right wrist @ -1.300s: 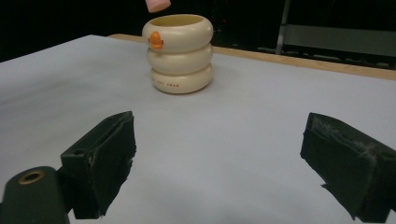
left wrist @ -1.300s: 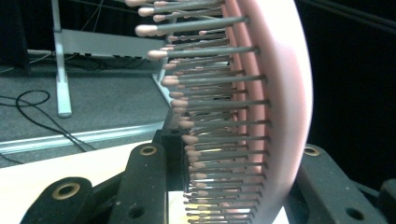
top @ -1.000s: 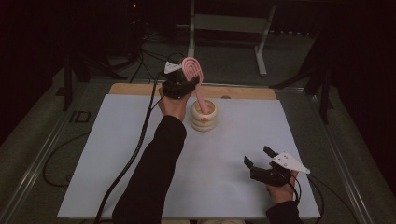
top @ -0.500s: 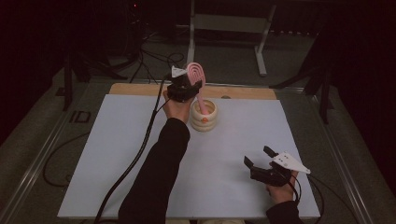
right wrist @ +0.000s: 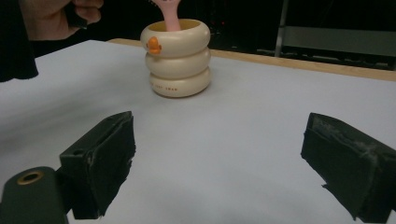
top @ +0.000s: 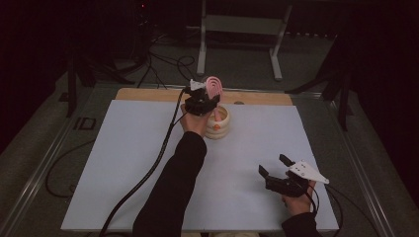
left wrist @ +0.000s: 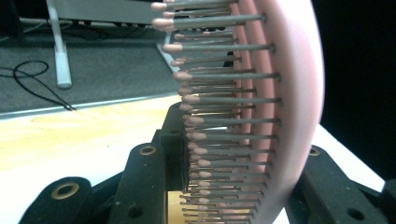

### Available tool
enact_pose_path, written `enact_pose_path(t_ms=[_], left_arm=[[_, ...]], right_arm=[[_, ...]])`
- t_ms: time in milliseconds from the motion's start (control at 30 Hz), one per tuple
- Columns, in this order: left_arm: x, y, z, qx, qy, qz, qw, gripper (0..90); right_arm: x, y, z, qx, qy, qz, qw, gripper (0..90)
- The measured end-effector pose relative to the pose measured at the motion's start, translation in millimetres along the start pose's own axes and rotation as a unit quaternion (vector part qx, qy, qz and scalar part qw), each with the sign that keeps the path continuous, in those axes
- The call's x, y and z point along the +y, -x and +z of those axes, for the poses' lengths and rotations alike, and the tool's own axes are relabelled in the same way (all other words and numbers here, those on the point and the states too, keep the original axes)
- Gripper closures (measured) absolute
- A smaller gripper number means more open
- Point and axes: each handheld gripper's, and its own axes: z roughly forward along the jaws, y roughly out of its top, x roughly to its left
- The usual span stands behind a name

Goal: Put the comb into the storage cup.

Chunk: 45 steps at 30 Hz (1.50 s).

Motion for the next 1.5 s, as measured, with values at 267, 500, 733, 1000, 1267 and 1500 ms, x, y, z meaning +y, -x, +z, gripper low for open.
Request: enact_pose_path(t_ms=[267, 500, 733, 1000, 1267, 1500], left_arm=[[-10.0, 0.1, 6.6, -0.01, -0.006, -0.009, 0.9999, 63.4], [-9.1, 2.3, 6.4, -0.001, -0.011, -0.011, 0.9999, 51.7], [-10.1, -8.1, 3.7, 0.018, -0.026, -0.015, 0.9994, 48.9], [-14.8, -13.6, 2.2, 0.034, -0.039, -0.011, 0.9986, 45.4], [-17.6, -21.3, -9.7, 0.047, -0.033, -0.025, 0.998, 35.8], [-12.2, -22.0, -19.9, 0.068, -0.036, -0.007, 0.997, 18.3]], right_arm=[[-0.1, -0.2, 0.2, -0.001, 0.0, -0.001, 1.0, 9.8], [0.0, -0.3, 0.2, -0.001, 0.0, -0.002, 1.0, 9.8], [-0.2, 0.1, 0.4, -0.001, 0.0, -0.001, 1.0, 9.8], [-0.3, 0.1, 0.4, -0.001, 0.0, -0.002, 1.0, 9.8], [-0.3, 0.2, 0.3, -0.001, 0.0, -0.002, 1.0, 9.8], [-0.4, -0.9, 0.6, -0.001, -0.001, -0.001, 1.0, 9.8]])
